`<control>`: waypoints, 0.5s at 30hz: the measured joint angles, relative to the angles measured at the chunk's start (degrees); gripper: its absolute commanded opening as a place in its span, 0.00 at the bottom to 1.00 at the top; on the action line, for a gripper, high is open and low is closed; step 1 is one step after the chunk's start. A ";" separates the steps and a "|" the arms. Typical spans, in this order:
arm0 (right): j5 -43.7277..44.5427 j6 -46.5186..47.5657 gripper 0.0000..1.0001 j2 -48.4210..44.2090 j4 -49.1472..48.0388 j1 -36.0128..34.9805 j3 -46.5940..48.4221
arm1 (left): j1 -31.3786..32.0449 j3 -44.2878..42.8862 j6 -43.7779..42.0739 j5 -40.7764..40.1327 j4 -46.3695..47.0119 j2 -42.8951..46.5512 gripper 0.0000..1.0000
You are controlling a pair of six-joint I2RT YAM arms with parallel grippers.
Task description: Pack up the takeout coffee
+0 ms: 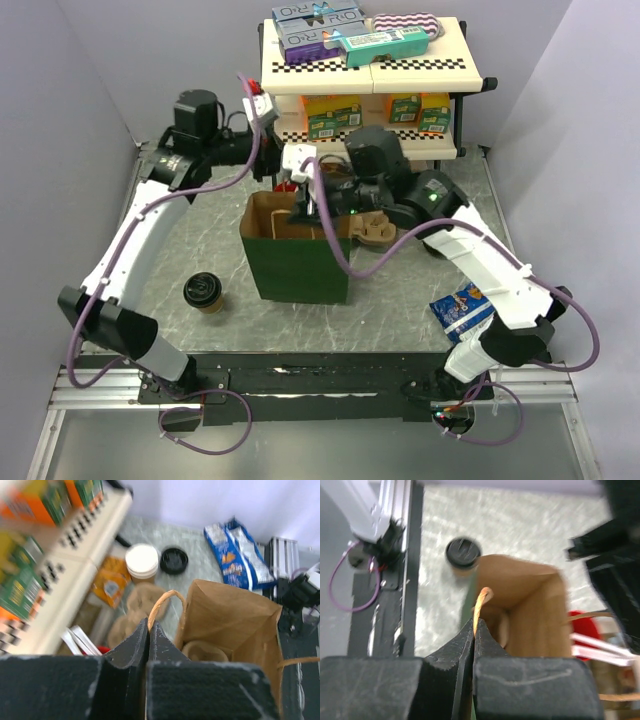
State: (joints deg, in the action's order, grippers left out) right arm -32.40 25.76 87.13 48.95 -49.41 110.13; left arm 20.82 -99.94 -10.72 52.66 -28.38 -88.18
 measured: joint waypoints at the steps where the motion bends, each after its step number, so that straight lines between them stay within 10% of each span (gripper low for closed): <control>1: 0.26 0.02 0.00 0.00 -0.09 0.00 1.53 | 0.00 -1.07 0.20 0.00 0.02 0.46 0.01; 15: 2.43 -0.33 0.00 0.09 -0.96 0.00 22.73 | 0.00 -19.32 1.53 -0.96 1.60 2.60 0.01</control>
State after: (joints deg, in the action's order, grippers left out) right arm -29.98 25.43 87.22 47.99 -49.41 132.86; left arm 20.82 -119.26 -9.19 51.70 -26.79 -85.58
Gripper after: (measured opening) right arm 0.013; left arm 0.031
